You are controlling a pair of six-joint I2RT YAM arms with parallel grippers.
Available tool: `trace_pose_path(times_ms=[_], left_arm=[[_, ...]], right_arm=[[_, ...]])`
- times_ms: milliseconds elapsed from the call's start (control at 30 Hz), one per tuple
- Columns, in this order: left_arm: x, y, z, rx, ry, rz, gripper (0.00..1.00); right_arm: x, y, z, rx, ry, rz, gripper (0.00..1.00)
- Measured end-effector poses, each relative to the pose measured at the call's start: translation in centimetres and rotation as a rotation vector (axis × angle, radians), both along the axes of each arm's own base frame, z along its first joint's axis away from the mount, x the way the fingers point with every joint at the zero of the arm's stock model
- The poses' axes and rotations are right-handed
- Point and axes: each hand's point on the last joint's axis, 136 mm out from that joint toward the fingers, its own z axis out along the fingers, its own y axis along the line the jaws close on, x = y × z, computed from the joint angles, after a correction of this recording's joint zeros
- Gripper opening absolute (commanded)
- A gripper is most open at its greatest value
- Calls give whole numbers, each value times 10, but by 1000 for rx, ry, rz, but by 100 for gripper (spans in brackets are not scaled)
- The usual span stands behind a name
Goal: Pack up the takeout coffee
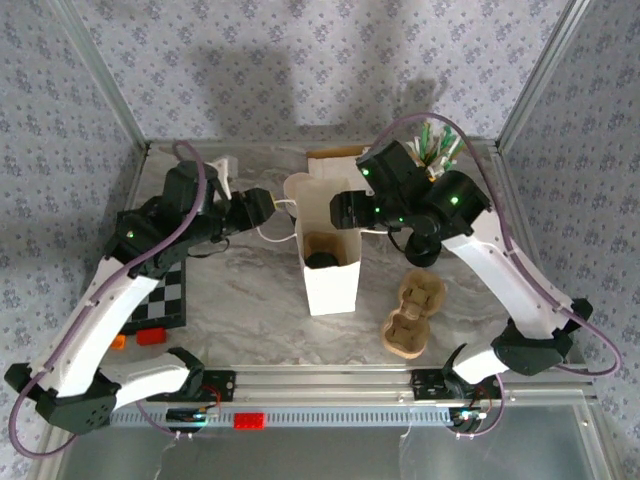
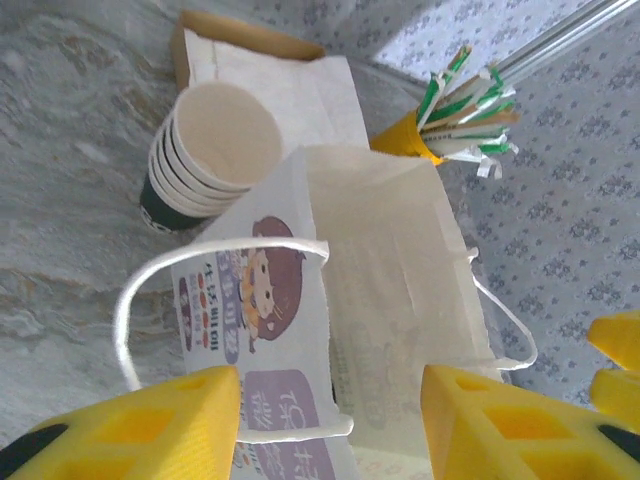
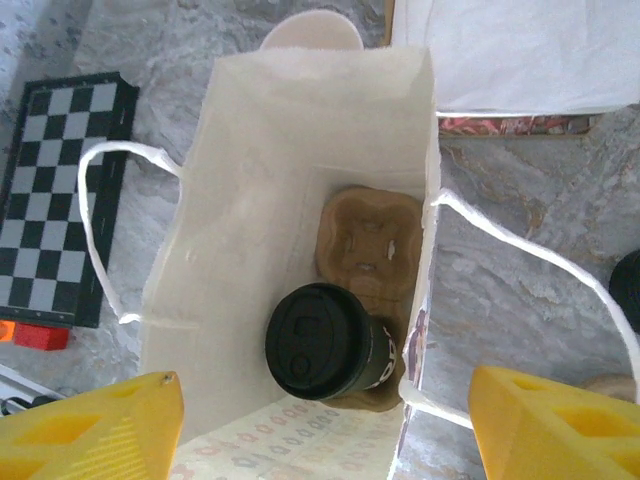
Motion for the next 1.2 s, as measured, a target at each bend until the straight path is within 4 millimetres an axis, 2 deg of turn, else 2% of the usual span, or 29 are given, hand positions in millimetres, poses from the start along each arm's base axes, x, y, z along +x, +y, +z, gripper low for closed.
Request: trace_pose_path(times_ms=[133,267,400,533,600,667,867,967,1200], left_arm=[[5,21,6,27,-33,39,53],[15,42,2,75,-44,91,54],[26,58,-1,115,-56,127,57],[37,67,-9,157,-56,143,61],[42,70,-15,178,-58,145,63],[46,73,-21,199,-56,150,65],[56,90,-31,244,-62,197,69],[59,89,-34,248,-71,195,71],[66,90,-36,262,-79,201,73]], right_arm=[[12,-17,13,38,-41,-31,76],[38,-54,15,46,-72,-130,76],[67,-96,4,6,-81,-245,74],[96,-139,-16,-20,-63,-333,70],[114,-153,-26,-42,-61,-341,69],[134,-158,-38,-77,-79,-308,67],[183,-152,-75,-189,-125,-180,63],[206,-158,-92,-241,-122,-151,62],[245,-163,-109,-337,-140,-102,54]])
